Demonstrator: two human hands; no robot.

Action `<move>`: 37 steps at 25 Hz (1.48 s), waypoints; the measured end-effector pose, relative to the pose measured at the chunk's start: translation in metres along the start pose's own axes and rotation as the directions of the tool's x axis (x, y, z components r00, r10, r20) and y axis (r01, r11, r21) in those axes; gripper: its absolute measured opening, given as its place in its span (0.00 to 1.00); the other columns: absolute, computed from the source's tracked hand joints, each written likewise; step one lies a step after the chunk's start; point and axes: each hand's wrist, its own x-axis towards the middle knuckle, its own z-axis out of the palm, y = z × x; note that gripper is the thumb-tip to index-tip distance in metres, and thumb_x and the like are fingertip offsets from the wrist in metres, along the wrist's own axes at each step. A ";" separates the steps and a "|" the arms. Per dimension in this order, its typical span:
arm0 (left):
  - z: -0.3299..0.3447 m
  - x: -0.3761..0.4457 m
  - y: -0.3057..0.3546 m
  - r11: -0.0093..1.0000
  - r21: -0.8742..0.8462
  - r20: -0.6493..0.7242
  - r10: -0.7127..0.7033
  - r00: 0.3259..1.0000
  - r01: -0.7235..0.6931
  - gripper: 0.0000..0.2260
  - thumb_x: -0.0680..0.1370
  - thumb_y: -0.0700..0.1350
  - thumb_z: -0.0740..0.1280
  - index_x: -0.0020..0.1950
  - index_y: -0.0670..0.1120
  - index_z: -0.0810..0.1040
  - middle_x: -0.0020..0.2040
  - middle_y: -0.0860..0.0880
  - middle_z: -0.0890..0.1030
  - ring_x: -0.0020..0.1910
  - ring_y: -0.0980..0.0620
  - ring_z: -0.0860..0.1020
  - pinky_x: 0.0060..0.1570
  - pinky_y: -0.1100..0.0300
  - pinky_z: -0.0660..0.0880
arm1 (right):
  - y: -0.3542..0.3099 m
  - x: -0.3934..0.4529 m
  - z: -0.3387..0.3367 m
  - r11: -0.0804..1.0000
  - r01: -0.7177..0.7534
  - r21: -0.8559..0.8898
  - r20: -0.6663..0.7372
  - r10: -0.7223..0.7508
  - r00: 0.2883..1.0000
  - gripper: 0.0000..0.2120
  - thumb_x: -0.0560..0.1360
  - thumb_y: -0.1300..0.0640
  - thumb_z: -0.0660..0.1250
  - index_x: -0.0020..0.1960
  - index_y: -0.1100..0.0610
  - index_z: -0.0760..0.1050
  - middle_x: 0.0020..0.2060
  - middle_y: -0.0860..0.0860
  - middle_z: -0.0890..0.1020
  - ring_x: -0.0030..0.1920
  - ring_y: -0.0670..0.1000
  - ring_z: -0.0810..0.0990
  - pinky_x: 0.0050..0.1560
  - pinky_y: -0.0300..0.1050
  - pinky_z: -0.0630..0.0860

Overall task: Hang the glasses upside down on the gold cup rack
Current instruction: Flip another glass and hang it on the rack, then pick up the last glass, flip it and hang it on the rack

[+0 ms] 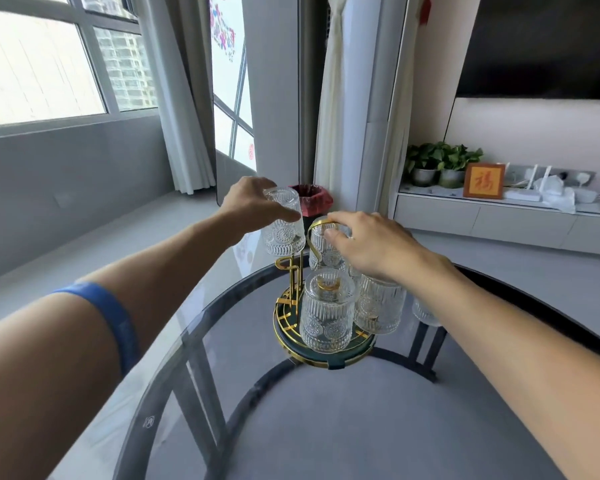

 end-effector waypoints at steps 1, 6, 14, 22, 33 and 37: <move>0.004 0.001 -0.003 0.999 0.035 -0.003 0.002 1.000 -0.002 0.38 0.62 0.50 0.82 0.69 0.44 0.74 0.65 0.44 0.79 0.52 0.52 0.75 0.56 0.61 0.67 | -0.001 -0.001 0.001 1.000 0.014 -0.006 -0.011 -0.014 1.000 0.22 0.79 0.42 0.54 0.70 0.46 0.67 0.64 0.54 0.78 0.62 0.59 0.76 0.60 0.54 0.70; 0.031 -0.005 -0.021 0.960 0.281 0.097 -0.005 0.995 -0.023 0.38 0.64 0.50 0.81 0.71 0.44 0.73 0.67 0.43 0.77 0.61 0.46 0.76 0.59 0.59 0.70 | -0.001 -0.005 0.005 0.994 0.053 -0.093 -0.065 -0.060 0.996 0.22 0.79 0.43 0.54 0.71 0.48 0.66 0.66 0.53 0.77 0.63 0.58 0.76 0.62 0.56 0.66; 0.038 -0.003 -0.030 0.980 0.170 0.166 -0.132 0.977 0.104 0.38 0.67 0.49 0.80 0.73 0.42 0.69 0.70 0.42 0.75 0.66 0.43 0.74 0.68 0.50 0.69 | 0.005 -0.003 0.016 0.999 0.039 -0.014 -0.081 -0.040 0.996 0.25 0.79 0.44 0.54 0.75 0.47 0.60 0.74 0.49 0.68 0.69 0.56 0.70 0.68 0.55 0.63; 0.031 -0.089 -0.029 0.964 0.147 -0.256 0.252 0.933 -0.220 0.30 0.76 0.46 0.70 0.76 0.47 0.65 0.75 0.44 0.69 0.72 0.44 0.67 0.67 0.54 0.62 | 0.032 -0.036 0.020 0.969 0.044 0.243 -0.156 -0.006 0.988 0.28 0.81 0.44 0.53 0.78 0.50 0.53 0.78 0.49 0.55 0.76 0.50 0.55 0.73 0.48 0.53; 0.130 -0.258 -0.006 0.725 0.300 0.216 0.582 0.784 -0.620 0.33 0.77 0.57 0.62 0.79 0.51 0.55 0.78 0.47 0.63 0.77 0.47 0.59 0.73 0.49 0.58 | 0.107 -0.157 -0.004 0.820 -0.265 0.507 -0.191 0.407 0.893 0.28 0.77 0.48 0.63 0.75 0.51 0.60 0.75 0.52 0.66 0.71 0.54 0.67 0.68 0.50 0.64; 0.200 -0.272 -0.015 0.830 0.321 0.467 0.281 0.838 -0.457 0.35 0.78 0.63 0.56 0.80 0.51 0.47 0.81 0.48 0.55 0.79 0.48 0.51 0.76 0.49 0.51 | 0.118 -0.178 0.001 0.808 -0.273 0.523 -0.197 0.426 0.883 0.36 0.72 0.43 0.69 0.75 0.49 0.58 0.75 0.50 0.65 0.72 0.53 0.66 0.68 0.50 0.65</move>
